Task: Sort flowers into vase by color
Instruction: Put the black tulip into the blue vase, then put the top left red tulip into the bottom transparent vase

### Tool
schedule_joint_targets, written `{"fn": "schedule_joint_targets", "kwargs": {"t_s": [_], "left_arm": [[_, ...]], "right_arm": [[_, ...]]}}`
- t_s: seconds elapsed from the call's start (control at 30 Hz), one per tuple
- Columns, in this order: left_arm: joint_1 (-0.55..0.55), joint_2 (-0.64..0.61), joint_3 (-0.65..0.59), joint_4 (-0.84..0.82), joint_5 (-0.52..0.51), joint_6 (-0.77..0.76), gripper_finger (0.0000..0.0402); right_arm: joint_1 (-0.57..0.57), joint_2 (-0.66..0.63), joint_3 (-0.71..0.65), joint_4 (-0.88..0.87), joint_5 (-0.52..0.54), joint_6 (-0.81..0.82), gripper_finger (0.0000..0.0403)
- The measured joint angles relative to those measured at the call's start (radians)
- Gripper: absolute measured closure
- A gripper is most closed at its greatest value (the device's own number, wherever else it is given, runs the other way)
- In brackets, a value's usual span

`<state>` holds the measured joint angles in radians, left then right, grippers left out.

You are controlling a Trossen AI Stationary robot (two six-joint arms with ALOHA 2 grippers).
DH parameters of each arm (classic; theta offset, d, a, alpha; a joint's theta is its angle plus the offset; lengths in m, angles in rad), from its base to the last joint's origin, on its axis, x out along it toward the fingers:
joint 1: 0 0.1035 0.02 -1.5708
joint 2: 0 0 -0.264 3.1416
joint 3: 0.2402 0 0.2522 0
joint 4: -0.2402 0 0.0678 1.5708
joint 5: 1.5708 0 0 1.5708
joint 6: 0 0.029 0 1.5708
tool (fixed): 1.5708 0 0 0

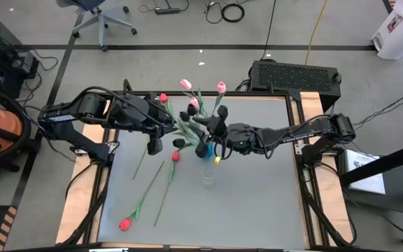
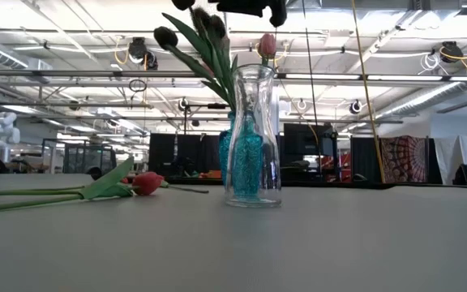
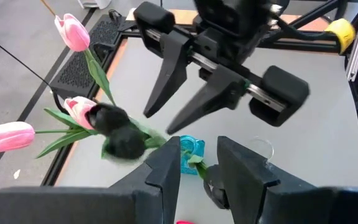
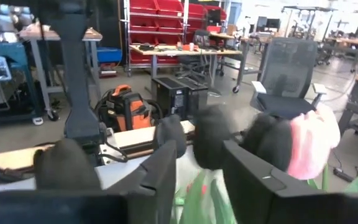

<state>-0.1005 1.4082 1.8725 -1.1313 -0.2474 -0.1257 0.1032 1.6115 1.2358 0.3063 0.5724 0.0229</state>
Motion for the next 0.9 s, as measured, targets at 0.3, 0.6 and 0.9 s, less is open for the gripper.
{"fn": "schedule_joint_targets", "kwargs": {"t_s": [0.3,0.6,0.9], "left_arm": [[0.000,0.000,0.000,-0.003,0.000,0.000,0.0288],[0.000,0.000,0.000,-0.004,0.000,0.000,0.0288],[0.000,0.000,0.000,-0.056,0.010,-0.001,0.0288]], "right_arm": [[0.051,-0.015,0.000,-0.017,0.005,-0.117,0.0232],[0.065,-0.102,0.000,-0.031,0.039,-0.124,0.0229],[0.068,-0.204,0.000,-0.049,0.038,-0.133,0.0231]]}}
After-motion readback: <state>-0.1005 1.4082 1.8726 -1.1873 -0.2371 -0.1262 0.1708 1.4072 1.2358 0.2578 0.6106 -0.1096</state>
